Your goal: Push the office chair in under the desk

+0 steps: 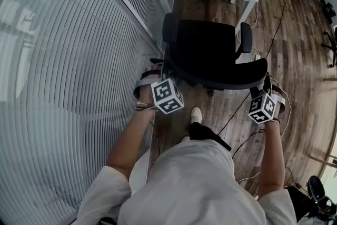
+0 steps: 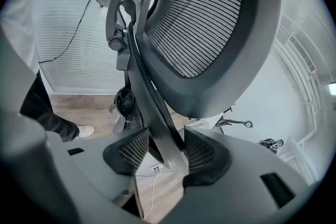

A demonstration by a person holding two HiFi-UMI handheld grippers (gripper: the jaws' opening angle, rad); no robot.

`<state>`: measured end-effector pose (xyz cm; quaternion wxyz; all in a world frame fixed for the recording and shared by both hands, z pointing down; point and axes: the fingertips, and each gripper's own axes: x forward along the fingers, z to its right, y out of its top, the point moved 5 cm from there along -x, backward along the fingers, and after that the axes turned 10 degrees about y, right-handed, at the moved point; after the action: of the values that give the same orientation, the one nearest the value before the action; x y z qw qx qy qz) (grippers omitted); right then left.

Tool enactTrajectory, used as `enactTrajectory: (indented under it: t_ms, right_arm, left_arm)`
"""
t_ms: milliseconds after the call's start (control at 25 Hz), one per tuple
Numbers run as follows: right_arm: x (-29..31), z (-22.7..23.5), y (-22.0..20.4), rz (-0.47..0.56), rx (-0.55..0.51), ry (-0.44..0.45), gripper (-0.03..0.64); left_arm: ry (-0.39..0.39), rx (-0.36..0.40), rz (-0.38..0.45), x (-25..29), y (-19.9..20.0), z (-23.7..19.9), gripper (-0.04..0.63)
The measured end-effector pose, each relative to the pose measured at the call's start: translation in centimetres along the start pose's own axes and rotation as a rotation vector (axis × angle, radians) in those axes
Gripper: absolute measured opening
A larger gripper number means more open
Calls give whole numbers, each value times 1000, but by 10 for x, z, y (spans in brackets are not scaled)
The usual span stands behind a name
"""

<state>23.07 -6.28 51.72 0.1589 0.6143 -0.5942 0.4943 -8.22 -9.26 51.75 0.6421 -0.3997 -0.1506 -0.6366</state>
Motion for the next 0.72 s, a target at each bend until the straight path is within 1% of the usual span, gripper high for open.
enactTrajectory:
  t_ms: [280, 720]
  right_arm:
    - [13, 25, -2, 12, -11, 7, 221]
    - [31, 47, 0, 26, -31, 10, 221]
  left_arm:
    - [5, -7, -16, 19, 13, -17, 164]
    - [22, -27, -33, 39, 18, -30, 164]
